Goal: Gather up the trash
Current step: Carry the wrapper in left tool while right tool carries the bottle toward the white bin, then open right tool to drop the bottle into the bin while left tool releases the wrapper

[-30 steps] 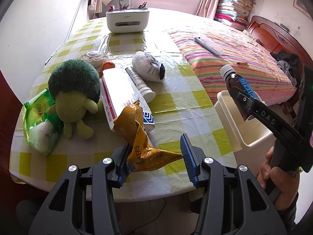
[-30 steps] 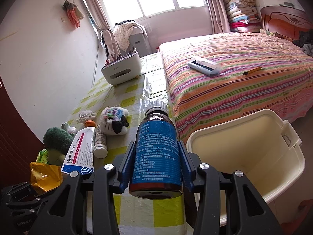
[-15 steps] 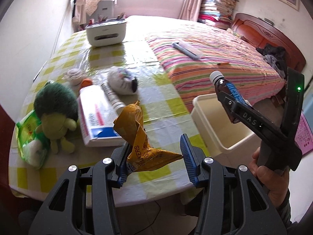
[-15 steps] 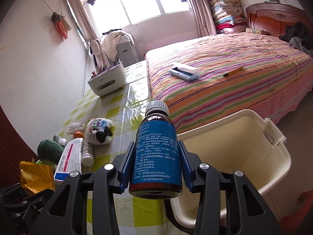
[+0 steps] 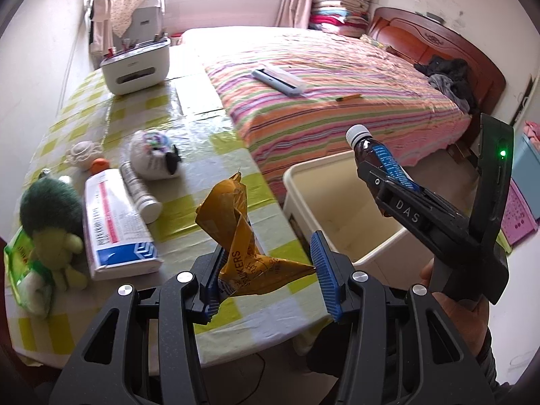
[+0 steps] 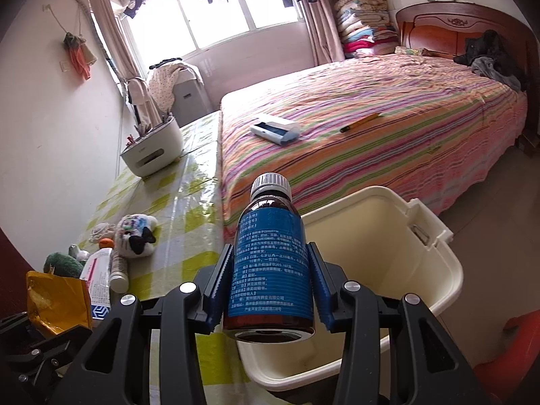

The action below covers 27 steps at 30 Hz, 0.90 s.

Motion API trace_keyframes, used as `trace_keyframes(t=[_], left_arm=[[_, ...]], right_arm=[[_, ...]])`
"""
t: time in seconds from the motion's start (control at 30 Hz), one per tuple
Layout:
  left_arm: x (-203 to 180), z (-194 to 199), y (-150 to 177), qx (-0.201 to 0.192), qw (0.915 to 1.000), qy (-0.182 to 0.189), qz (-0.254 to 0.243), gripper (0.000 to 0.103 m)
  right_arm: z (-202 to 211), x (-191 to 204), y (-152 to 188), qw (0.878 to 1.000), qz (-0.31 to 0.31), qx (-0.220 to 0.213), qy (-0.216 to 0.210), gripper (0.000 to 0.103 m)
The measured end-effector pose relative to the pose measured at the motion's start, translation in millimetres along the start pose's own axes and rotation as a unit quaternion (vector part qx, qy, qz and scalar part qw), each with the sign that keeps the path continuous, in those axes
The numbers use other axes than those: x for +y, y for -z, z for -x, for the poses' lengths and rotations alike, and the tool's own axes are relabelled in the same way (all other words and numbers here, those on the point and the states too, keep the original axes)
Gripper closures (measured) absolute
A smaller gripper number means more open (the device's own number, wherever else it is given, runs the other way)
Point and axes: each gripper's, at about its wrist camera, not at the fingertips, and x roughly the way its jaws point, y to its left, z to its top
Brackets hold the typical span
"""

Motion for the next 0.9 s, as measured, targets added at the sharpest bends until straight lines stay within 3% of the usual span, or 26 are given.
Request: trace_keyframes(t=[0.67, 0.7, 0.73, 0.8, 0.9], left_arm=[[-50.1, -41.1, -23.5, 0.022, 0.998, 0.027, -0.052, 0.056], [-51.2, -43.2, -24.4, 0.023, 0.9979, 0.028, -0.053, 0.056], [-52.3, -46.2, -25.3, 0.024, 0.9979, 0.027, -0.055, 0.056], [-54.3, -51.2, -27.3, 0.027, 0.9978, 0.027, -0.055, 0.056], [-56.6, -57.3, -29.1, 0.031, 0.9976, 0.027, -0.055, 0.056]], right_arm=[[-2.2, -50.5, -5.0, 0.997, -0.068, 0.015, 0.017, 0.06], [-2.2, -52.8, -5.2, 0.997, -0.072, 0.014, 0.019, 0.056], [-1.6, -56.0, -5.6, 0.997, -0.079, 0.013, 0.021, 0.044], [1.6, -62.7, -6.0, 0.995, -0.095, 0.005, 0.015, 0.031], [8.4, -73.0, -7.5, 0.993, -0.116, -0.013, 0.018, 0.031]])
